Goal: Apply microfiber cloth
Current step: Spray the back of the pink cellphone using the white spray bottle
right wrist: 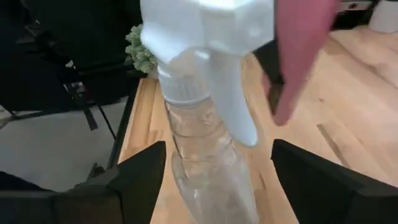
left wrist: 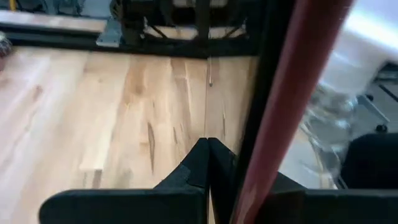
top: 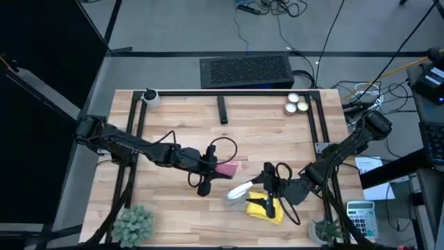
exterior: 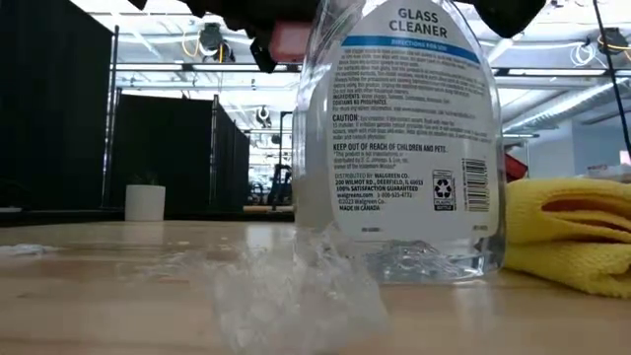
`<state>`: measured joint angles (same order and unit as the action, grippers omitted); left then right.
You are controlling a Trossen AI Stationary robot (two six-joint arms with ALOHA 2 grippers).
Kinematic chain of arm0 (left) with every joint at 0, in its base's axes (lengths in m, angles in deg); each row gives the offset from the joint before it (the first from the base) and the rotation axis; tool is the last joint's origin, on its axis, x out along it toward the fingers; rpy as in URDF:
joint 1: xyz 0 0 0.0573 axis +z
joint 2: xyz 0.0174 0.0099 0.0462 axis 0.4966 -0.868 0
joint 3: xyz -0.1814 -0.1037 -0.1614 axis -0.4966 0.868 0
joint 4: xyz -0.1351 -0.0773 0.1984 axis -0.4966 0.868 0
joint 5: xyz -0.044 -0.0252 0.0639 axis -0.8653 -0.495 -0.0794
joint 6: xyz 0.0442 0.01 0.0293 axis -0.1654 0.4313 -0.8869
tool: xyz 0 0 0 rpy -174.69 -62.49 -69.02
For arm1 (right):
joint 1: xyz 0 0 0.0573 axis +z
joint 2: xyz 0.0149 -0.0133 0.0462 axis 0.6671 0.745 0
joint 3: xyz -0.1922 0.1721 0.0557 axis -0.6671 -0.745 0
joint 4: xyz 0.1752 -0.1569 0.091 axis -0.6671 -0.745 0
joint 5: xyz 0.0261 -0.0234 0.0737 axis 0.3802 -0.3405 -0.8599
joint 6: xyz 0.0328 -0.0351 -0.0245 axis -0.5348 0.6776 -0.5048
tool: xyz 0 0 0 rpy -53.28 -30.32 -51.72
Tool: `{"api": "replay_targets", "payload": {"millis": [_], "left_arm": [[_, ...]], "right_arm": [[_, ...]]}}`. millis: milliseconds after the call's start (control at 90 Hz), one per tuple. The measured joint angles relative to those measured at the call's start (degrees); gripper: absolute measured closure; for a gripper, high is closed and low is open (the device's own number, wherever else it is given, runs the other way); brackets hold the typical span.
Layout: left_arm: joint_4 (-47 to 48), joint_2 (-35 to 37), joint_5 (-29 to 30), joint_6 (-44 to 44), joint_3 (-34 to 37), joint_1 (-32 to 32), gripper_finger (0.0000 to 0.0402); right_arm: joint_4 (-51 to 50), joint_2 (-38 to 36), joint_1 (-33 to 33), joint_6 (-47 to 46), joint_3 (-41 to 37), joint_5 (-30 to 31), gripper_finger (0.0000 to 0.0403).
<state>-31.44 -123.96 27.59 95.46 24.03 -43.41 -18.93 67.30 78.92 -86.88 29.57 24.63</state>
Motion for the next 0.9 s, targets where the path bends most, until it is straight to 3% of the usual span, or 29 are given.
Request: {"api": "replay_targets", "payload": {"millis": [344, 900], "left_arm": [[0.20, 0.20, -0.09, 0.02, 0.00, -1.32, 0.0392], [-0.41, 0.20, 0.02, 0.11, 0.00, -2.27, 0.0392]], "right_arm": [[-0.72, -4.32, 1.61, -4.33, 0.00, 0.01, 0.0126], [0.93, -2.86, -0.90, 0.10, 0.00, 8.89, 0.0126]]}}
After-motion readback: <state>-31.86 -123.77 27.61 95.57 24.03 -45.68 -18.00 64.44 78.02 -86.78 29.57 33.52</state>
